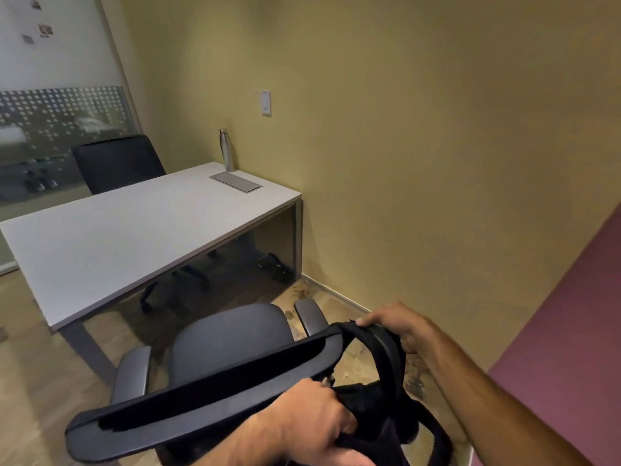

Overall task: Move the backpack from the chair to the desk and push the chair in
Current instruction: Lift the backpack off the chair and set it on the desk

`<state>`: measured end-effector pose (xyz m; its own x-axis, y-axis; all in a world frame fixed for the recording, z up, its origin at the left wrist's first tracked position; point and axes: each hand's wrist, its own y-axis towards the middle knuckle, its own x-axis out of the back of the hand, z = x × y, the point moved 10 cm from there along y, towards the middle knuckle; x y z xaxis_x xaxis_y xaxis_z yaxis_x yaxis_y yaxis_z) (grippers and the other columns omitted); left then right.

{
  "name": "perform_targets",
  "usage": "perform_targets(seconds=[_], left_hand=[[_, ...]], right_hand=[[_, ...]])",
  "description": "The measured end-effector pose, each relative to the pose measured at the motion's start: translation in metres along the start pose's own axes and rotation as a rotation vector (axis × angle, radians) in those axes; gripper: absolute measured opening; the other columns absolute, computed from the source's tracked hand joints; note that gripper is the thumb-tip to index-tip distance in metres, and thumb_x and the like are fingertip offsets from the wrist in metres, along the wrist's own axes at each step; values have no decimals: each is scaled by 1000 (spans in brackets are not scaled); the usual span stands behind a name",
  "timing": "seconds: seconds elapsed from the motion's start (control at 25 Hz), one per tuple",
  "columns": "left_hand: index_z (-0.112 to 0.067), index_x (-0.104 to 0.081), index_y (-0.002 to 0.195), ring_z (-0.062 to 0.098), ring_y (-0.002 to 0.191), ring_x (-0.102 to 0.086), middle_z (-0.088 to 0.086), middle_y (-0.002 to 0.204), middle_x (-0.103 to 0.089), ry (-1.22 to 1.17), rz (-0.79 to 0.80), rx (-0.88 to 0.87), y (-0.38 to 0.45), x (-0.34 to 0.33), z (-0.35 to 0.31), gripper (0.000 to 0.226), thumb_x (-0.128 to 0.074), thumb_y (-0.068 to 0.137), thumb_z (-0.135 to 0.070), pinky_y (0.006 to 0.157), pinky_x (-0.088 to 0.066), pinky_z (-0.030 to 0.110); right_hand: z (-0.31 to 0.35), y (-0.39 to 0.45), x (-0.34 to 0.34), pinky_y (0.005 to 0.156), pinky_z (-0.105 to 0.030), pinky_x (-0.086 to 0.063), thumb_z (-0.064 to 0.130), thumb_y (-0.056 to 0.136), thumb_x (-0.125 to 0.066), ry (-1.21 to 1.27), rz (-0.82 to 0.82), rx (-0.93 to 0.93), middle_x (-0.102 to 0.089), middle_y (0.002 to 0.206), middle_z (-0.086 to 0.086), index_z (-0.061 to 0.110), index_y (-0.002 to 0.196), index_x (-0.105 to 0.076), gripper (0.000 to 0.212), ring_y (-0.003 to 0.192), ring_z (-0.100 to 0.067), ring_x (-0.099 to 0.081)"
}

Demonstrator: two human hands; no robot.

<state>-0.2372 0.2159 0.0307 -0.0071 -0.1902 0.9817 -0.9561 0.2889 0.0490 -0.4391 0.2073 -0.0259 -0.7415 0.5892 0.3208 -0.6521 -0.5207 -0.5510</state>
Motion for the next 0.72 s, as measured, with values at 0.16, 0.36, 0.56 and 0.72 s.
perform_targets(seconds=[0.16, 0.36, 0.56, 0.72], left_hand=[[-18, -59, 77, 33, 72, -51, 9, 73, -57, -107, 3, -20, 41, -12, -16, 27, -58, 100, -32, 75, -27, 35], [-15, -58, 69, 3, 54, -43, -15, 56, -48, -526, -373, -71, 94, 42, 2, 44, -75, 84, -53, 54, -37, 26], [-23, -52, 107, 11, 67, -47, -4, 76, -50, -859, -1032, 322, 128, 93, 107, 60, -78, 67, -60, 58, -43, 36], [-20, -65, 99, 7, 80, -64, -12, 87, -69, -1069, -561, 246, 219, 84, 118, 48, -56, 76, -61, 69, -52, 26]], right_hand=[[24, -2, 26, 45, -20, -40, 4, 84, -78, -150, -110, 90, -63, 48, -2, 7, 63, -63, 27, 40, -17, -59], [77, -17, 53, 52, -30, -35, 11, 73, -84, -571, -136, 298, -54, 55, -1, 10, 52, -59, 33, 57, -21, -50], [136, -37, 96, 51, -31, -43, 19, 72, -76, -773, -205, 512, -61, 55, -5, 8, 60, -71, 17, 57, -22, -56], [174, -44, 138, 44, -27, -36, 21, 69, -70, -810, -326, 641, -48, 44, 2, 14, 44, -55, 30, 45, -17, -45]])
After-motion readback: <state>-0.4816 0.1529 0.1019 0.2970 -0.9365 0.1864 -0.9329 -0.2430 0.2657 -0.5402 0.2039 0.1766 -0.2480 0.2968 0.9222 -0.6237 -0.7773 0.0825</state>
